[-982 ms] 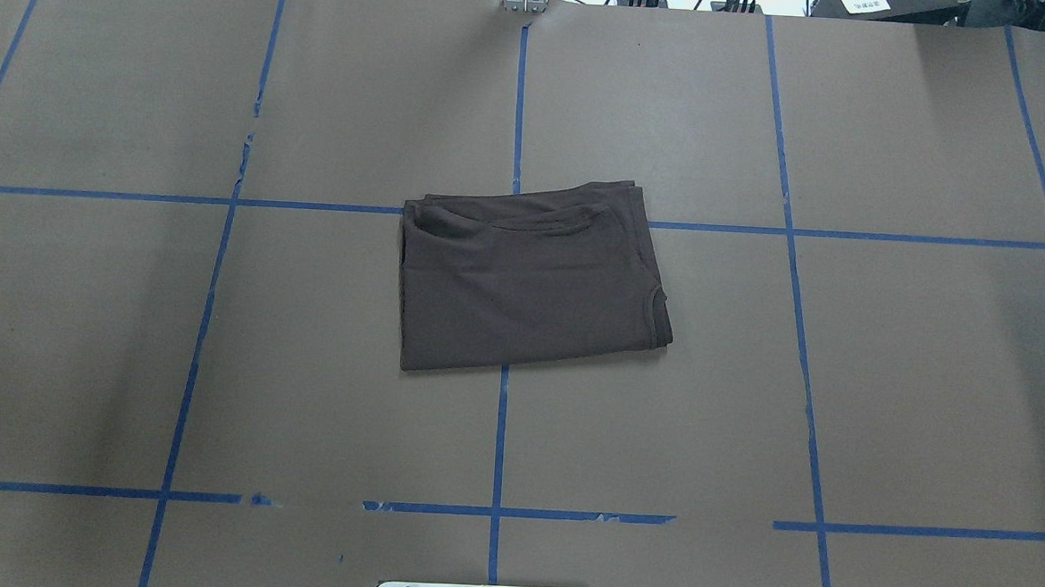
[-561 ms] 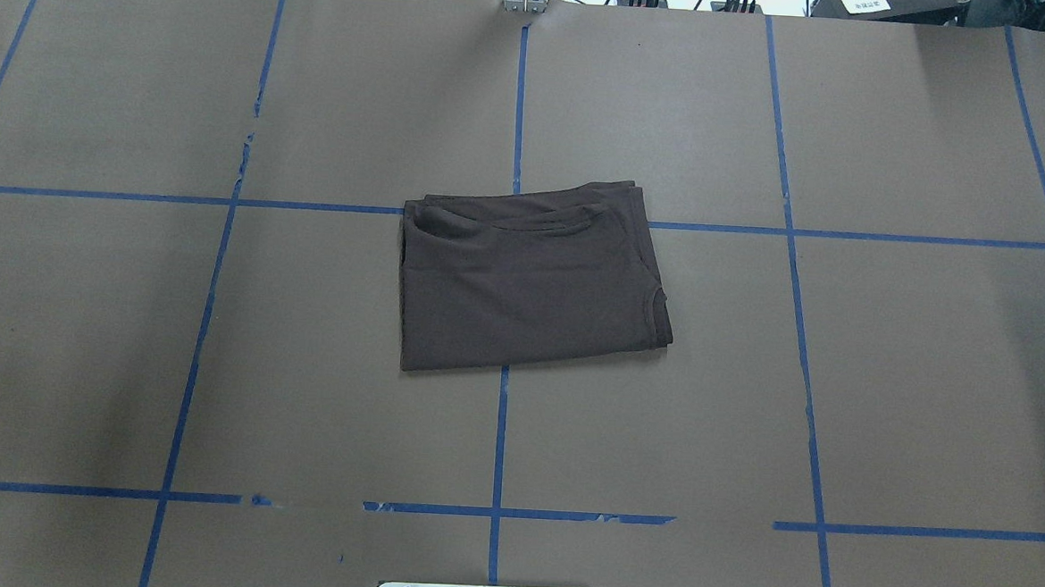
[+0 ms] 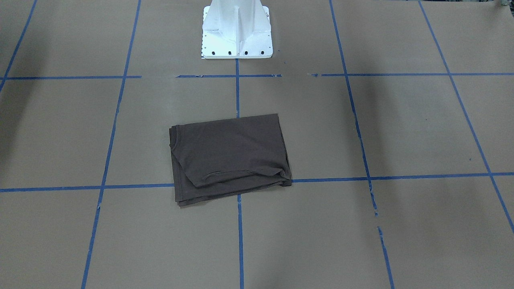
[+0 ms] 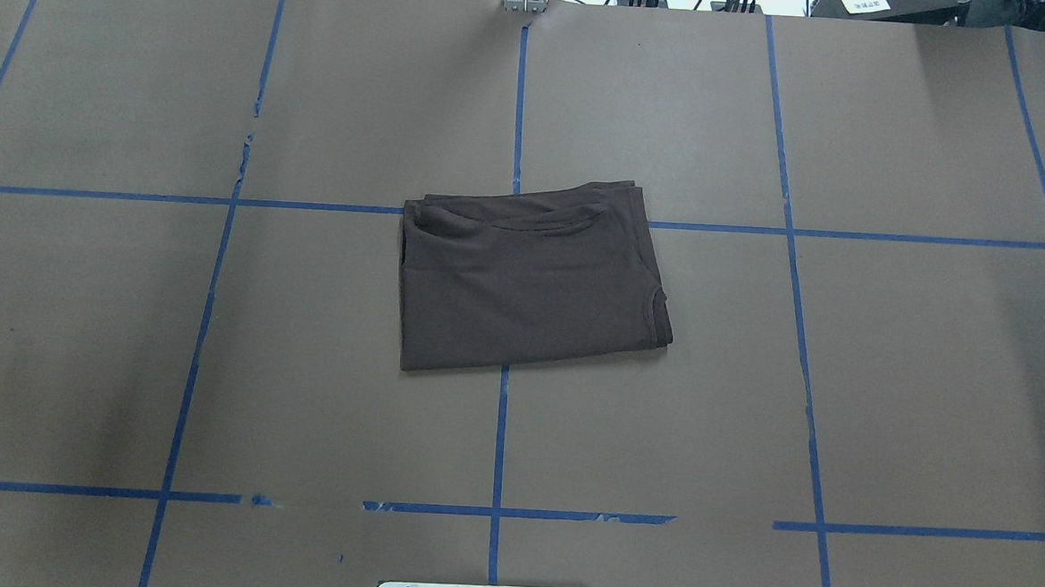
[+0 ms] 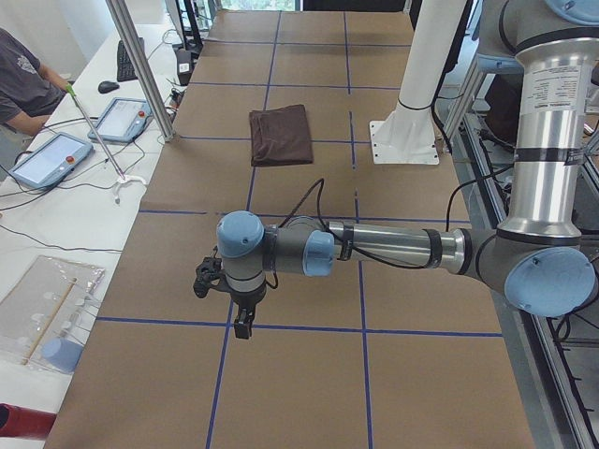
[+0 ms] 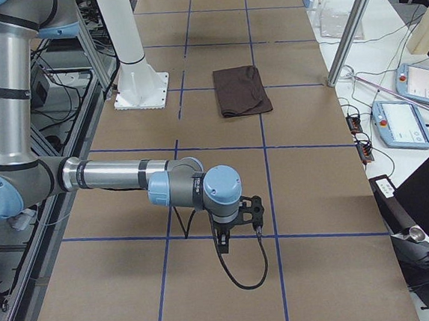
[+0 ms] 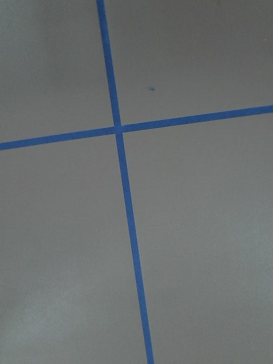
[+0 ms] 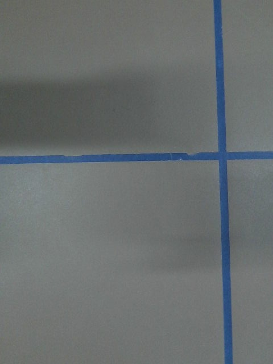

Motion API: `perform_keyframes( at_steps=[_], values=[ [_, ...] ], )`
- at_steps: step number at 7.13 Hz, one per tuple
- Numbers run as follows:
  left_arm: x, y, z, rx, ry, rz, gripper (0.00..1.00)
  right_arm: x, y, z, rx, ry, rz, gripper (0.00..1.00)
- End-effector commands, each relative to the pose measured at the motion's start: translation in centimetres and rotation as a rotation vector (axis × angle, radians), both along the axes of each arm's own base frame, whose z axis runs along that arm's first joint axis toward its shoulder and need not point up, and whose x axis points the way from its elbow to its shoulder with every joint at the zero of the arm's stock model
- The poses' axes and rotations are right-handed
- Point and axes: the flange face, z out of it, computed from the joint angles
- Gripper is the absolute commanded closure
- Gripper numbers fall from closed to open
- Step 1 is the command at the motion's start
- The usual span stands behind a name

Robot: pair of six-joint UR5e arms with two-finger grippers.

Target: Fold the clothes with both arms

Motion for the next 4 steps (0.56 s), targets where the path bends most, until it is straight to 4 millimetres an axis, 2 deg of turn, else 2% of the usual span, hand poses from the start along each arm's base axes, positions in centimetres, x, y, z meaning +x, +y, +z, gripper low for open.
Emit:
perform_keyframes(
  at_steps=[1,2,4],
  values=[
    [0.0,0.0,-0.1,0.0,0.0,-0.004,0.0,0.1,-1.9,-0.2,0.009,0.003,0.001,0.0],
    [0.0,-0.1,-0.2,0.002,0.0,-0.003,0.0,0.1,-3.0,-0.9,0.027,0.007,-0.002,0.0],
    [0.0,0.0,-0.2,0.002,0.002,-0.002,0.0,0.2,-3.6,-1.2,0.032,0.008,0.001,0.0]
  ],
)
